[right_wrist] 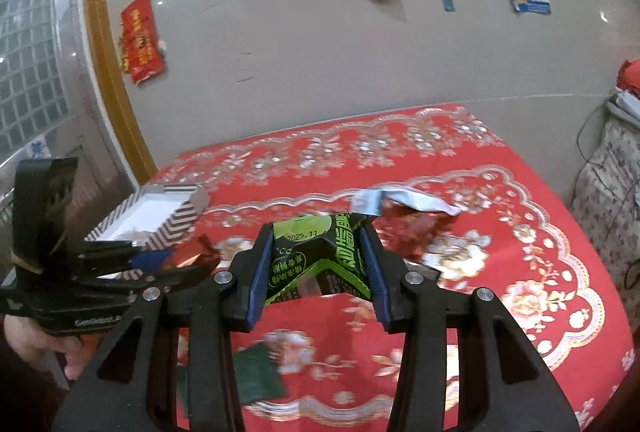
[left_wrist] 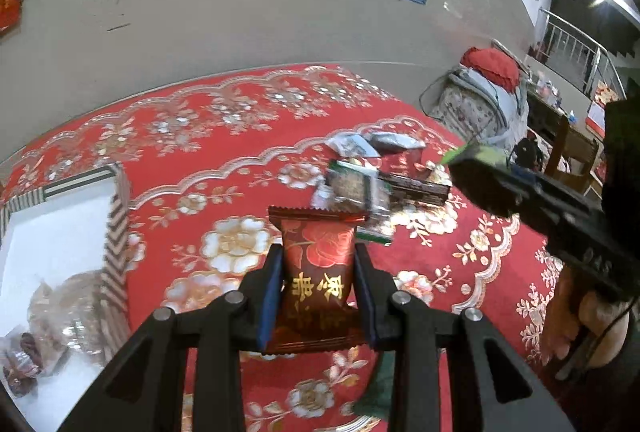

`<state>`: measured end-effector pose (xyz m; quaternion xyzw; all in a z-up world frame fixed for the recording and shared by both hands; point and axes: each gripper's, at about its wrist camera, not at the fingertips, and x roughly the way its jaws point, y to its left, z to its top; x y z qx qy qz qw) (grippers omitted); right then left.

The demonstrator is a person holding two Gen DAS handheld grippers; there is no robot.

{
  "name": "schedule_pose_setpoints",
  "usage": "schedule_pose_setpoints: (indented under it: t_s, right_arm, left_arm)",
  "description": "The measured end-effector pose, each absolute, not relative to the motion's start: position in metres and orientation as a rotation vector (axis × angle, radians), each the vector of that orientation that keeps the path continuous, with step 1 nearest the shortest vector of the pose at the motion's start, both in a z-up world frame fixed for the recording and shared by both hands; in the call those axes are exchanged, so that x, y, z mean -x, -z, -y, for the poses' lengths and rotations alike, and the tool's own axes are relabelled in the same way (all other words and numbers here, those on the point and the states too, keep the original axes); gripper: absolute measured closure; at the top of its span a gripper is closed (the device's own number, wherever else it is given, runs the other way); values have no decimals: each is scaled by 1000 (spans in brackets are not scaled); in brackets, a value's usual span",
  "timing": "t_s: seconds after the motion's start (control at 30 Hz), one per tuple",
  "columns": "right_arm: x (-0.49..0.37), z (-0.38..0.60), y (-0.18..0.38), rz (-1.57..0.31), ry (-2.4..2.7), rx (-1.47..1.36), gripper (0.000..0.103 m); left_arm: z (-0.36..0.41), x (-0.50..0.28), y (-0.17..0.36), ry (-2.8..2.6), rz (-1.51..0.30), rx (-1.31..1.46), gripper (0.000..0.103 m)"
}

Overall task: Organize snacks
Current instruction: 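Carry both snacks over the white box and open both tools to drop them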

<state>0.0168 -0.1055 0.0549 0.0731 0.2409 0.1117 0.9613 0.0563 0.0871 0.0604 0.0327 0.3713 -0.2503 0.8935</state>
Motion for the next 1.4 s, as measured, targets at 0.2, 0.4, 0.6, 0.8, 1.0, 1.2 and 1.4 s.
schedule_pose_setpoints:
  t_s: [0.2, 0.4, 0.6, 0.8, 1.0, 1.2, 1.4]
  right_arm:
    - [-22, 67, -58, -499, -277, -121, 61]
    - [-30, 29, -64, -501, -323, -88, 61]
    - [-36, -10, -69, -505, -381, -60, 61]
    - [-41, -57, -74, -505, -457, -23, 61]
    - [-46, -107, -66, -517, -528, -8, 61]
    - [-44, -145, -43, -552, -605, -19, 61]
    - [-35, -162, -26, -589, -654, 33, 61]
  left_arm:
    - [-126, -63, -67, 442, -759, -27, 67]
    - [-169, -69, -69, 378, -750, 5, 67]
    - [-210, -73, -68, 315, -754, 20, 67]
    - [-268, -79, -67, 217, -755, 91, 67]
    - [-296, -82, -63, 116, -761, 82, 67]
    - [-307, -83, -62, 55, -762, 68, 67]
    - [-307, -84, -59, 38, -769, 54, 67]
